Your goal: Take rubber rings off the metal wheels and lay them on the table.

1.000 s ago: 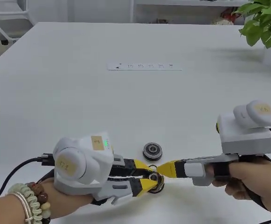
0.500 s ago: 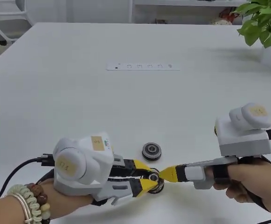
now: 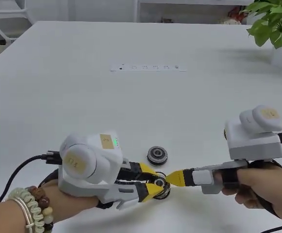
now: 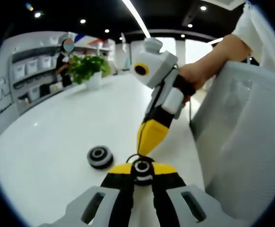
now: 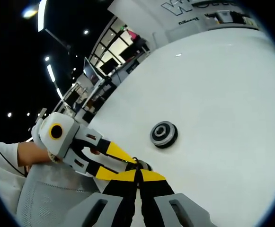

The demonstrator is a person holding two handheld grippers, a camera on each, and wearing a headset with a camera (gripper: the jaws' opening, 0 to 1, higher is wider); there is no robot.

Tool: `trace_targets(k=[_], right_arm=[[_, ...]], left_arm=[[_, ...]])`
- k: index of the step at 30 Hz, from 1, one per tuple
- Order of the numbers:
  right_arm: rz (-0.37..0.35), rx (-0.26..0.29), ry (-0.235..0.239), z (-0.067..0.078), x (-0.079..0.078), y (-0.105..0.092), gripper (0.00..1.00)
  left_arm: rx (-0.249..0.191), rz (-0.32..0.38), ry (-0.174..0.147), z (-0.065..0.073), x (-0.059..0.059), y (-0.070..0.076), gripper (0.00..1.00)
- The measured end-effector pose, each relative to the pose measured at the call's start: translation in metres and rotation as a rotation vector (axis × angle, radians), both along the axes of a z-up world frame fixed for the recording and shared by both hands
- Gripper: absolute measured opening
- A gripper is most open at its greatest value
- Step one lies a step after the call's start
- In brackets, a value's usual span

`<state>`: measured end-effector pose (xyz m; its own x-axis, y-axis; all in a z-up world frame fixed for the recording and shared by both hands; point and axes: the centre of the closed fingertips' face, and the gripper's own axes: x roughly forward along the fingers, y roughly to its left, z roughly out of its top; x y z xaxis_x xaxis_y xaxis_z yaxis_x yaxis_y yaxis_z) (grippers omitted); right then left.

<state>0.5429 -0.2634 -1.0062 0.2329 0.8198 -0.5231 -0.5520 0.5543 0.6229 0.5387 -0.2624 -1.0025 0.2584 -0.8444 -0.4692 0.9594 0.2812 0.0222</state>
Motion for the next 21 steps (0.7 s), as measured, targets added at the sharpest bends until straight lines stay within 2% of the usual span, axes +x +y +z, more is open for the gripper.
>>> trace_targets(k=[7, 11, 14, 16, 21], right_arm=[[-0.022, 0.027, 0.005, 0.005, 0.003, -0.004, 0.0], [-0.037, 0.04, 0.002, 0.008, 0.005, -0.004, 0.0], [-0.055, 0.061, 0.0, 0.013, 0.007, -0.004, 0.0], [-0.068, 0.074, 0.001, 0.016, 0.008, -0.004, 0.0], [-0.089, 0.096, -0.015, 0.023, 0.011, -0.005, 0.0]], left_arm=[[-0.021, -0.001, -0.005, 0.012, 0.002, 0.001, 0.2], [-0.022, -0.019, -0.019, 0.021, 0.002, 0.002, 0.31], [-0.042, -0.032, -0.039, 0.035, 0.002, 0.002, 0.36], [-0.054, -0.038, -0.063, 0.044, 0.003, 0.003, 0.37], [-0.077, -0.023, -0.073, 0.062, 0.006, 0.009, 0.42]])
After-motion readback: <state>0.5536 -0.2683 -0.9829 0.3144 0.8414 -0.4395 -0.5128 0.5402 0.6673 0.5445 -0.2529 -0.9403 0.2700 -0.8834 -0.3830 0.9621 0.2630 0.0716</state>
